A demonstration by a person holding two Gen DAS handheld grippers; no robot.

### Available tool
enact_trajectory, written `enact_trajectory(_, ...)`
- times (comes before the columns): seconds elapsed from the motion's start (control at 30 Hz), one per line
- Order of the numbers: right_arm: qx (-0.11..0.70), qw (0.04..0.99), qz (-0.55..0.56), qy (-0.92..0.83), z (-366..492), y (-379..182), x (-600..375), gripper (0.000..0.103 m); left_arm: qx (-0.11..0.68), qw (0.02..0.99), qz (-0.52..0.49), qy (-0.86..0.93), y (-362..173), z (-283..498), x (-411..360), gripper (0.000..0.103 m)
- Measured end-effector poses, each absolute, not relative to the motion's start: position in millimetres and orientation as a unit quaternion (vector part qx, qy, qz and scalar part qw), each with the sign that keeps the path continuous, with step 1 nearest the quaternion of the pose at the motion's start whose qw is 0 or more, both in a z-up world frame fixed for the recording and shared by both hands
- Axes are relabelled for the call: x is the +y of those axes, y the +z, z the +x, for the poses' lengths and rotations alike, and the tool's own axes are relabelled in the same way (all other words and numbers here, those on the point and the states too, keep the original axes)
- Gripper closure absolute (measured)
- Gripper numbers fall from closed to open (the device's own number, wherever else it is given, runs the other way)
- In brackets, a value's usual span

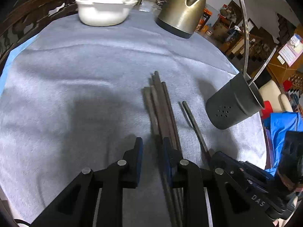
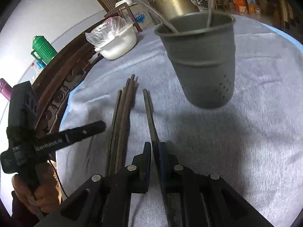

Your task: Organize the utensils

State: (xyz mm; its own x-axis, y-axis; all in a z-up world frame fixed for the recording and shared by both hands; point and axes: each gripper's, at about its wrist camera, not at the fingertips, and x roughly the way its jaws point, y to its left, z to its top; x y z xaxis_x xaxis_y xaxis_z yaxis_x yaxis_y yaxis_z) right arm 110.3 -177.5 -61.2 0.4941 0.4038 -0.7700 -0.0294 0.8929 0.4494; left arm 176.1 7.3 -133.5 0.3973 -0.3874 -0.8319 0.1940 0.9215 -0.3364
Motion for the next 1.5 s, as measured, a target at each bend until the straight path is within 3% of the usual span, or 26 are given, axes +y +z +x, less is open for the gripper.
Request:
enact_trajectory(0.3,0.485,0.843,0.192,0.134,134.6,-58.6,-173.9,0.091,0.534,0.824,-0.087,-0.166,-139.9,183.3,12.9,0.079)
enact_trajectory(0.43,0.482,0.845,0.19,0.13,145.2,-57.5,-167.3,0.08,0.535,0.824,-0.075,-0.17,-139.2,179.9,12.7,0.079)
enact_trajectory(0.73,0.492,0.849,0.159,0.107,164.6,-65.9,-151.5,0.08,0.534,0.824,-0.066,-0.178,-138.6,170.5,26.7,0.081)
enact_trajectory(0.93,0.498,0.849,0.142,0.104,170.5,-73.3,-146.3,0.081,0.542,0.818,-0.061,-0.183,-137.7,172.1,32.2,0.081)
enact_trajectory(1.07,0.498,0.849,0.142,0.103,167.9,-72.4,-148.2,0.091,0.548,0.816,-0.058,-0.176,-135.2,175.6,33.4,0.081)
enact_trajectory(1.5,0.531,0.825,0.173,0.088,135.1,-71.4,-172.9,0.093,0.54,0.826,-0.05,-0.156,-122.7,209.0,21.9,0.081)
